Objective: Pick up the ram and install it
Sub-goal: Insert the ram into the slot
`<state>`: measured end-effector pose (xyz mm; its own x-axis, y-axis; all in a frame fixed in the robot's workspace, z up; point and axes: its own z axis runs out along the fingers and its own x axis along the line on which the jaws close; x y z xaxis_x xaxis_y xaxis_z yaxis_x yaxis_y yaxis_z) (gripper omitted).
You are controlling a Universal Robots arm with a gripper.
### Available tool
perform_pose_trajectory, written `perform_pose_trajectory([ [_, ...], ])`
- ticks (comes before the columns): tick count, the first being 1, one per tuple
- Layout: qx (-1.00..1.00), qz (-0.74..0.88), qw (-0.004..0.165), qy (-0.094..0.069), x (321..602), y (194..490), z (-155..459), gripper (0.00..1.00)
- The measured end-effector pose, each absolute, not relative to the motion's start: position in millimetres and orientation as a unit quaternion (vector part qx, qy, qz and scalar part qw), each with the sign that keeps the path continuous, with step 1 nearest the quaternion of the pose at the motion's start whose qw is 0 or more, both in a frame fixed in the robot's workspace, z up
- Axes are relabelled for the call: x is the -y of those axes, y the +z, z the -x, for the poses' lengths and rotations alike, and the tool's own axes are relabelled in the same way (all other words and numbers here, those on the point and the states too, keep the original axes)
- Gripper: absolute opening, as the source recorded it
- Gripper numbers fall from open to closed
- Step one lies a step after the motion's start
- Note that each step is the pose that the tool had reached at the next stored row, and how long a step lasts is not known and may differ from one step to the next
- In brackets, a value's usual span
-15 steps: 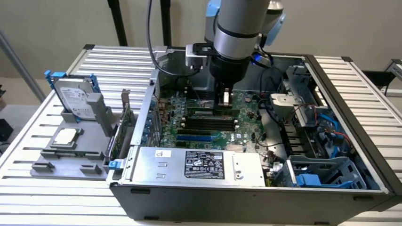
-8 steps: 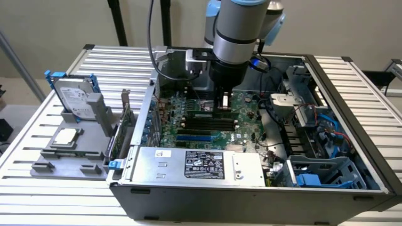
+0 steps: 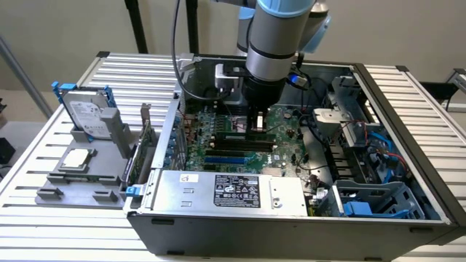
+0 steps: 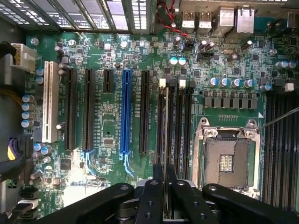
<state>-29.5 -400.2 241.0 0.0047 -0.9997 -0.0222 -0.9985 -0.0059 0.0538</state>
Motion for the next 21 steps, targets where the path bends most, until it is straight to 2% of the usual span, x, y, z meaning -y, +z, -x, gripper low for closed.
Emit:
perform_pose_trajectory([
  [21,0.705,-0.708,0.015,-0.03,400.8,231.3,29.9,0.14],
])
